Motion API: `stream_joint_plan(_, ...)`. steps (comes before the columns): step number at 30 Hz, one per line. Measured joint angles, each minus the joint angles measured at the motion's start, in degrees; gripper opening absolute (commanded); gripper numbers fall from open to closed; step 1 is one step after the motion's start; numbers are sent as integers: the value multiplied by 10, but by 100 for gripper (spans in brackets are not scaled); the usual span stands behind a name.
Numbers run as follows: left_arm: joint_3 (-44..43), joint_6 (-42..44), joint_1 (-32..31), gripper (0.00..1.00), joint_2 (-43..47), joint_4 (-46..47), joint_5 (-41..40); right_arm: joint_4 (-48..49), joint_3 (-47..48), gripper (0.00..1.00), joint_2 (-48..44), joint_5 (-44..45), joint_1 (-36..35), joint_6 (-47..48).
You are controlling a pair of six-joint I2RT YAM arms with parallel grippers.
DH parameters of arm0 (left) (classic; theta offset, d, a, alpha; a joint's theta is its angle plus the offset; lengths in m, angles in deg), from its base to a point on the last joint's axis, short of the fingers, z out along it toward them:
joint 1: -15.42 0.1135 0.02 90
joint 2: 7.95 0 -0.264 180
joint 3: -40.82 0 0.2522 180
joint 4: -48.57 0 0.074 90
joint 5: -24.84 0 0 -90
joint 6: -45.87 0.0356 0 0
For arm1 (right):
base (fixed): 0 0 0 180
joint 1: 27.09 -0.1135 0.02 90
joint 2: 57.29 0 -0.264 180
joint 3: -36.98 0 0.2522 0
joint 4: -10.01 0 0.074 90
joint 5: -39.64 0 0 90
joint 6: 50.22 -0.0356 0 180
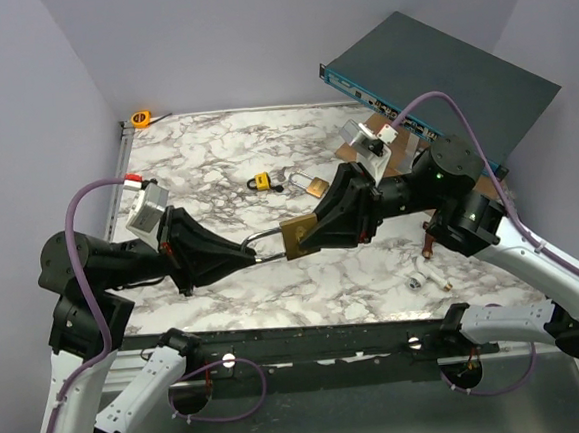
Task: Lock with the key
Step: Lock the lock.
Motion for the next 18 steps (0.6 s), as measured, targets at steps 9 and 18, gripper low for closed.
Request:
stream_joint_plan(9, 3, 0, -5, 0, -5, 1, -24, -13, 3, 1, -3, 28, 2, 25)
stream_joint_plan(18, 19, 7, -31, 0, -30, 22, -56, -47, 2, 1, -17, 60, 12, 50)
